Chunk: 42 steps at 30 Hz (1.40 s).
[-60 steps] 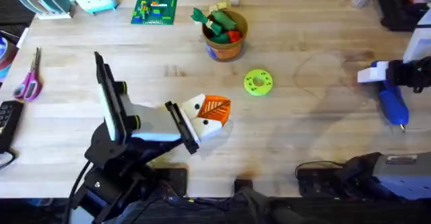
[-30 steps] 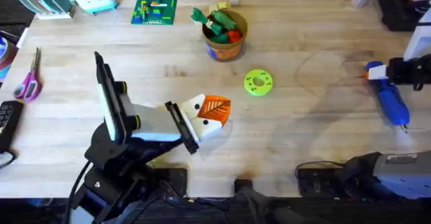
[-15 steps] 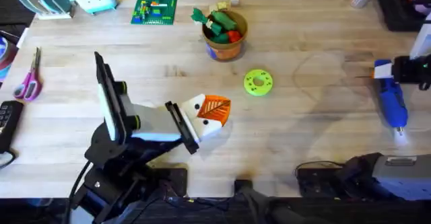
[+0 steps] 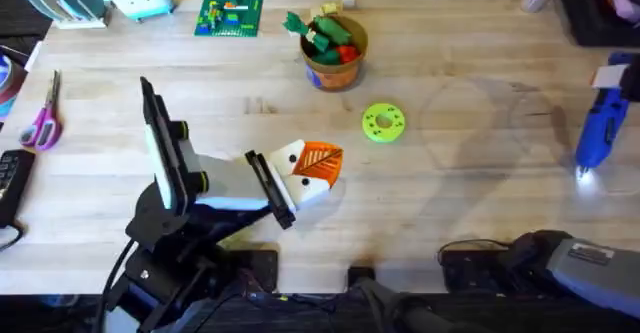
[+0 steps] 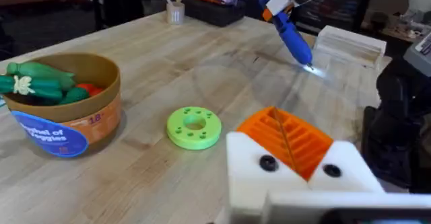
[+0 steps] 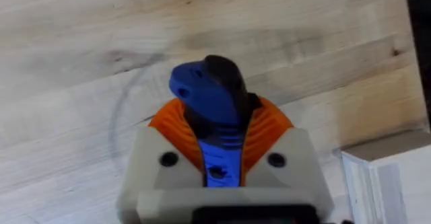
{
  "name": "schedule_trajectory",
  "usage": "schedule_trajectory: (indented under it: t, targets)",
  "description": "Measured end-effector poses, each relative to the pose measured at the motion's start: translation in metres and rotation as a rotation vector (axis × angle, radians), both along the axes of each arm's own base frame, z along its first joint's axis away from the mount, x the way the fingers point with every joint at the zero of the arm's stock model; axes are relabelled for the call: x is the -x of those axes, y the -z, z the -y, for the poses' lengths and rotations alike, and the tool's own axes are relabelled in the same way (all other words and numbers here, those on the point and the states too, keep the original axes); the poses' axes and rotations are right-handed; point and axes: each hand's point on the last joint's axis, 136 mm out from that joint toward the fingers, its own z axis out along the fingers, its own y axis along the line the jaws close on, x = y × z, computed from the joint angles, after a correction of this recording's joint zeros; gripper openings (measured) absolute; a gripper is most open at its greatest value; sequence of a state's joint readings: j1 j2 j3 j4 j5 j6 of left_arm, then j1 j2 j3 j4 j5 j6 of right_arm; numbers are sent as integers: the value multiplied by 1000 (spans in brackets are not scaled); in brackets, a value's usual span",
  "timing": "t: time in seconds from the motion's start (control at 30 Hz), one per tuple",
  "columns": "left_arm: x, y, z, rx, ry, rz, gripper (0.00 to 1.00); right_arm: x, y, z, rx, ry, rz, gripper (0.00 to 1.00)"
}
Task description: Pick up the gripper from the table and insert it into the empty holder that is missing its gripper. Then pick up a screw, insert it into the mounting hole, and use the screwdriver to tighten it. Finally, clean up the table by picking up the vegetable and placing it into the bucket.
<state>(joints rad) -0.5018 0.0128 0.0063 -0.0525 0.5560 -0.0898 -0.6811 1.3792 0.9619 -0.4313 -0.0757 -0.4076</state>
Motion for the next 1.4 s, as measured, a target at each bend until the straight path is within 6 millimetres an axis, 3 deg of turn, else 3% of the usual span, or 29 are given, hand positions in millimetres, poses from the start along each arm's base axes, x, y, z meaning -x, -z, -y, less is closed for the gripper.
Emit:
schedule_trajectory:
  t: [0.27,0.5,0.63,0.8,0.93,1.1,1.4]
  targets:
    - [0,0,0,0,0,0,13,6,-68,-11,55,74,194,189]
    - [0,0,0,0,0,0,13,9,-131,-50,107,24,382,178]
    - [0,0,0,0,0,0,13,24,-161,-70,115,15,505,173]
    - [0,0,0,0,0,0,13,46,-168,-101,91,-27,673,165]
    - [0,0,0,0,0,0,13,51,-168,-126,41,-91,846,159]
    - [0,0,0,0,0,0,13,55,-183,-171,-91,-240,1049,153]
    - [0,0,0,0,0,0,13,63,-212,-255,-344,-563,1160,142]
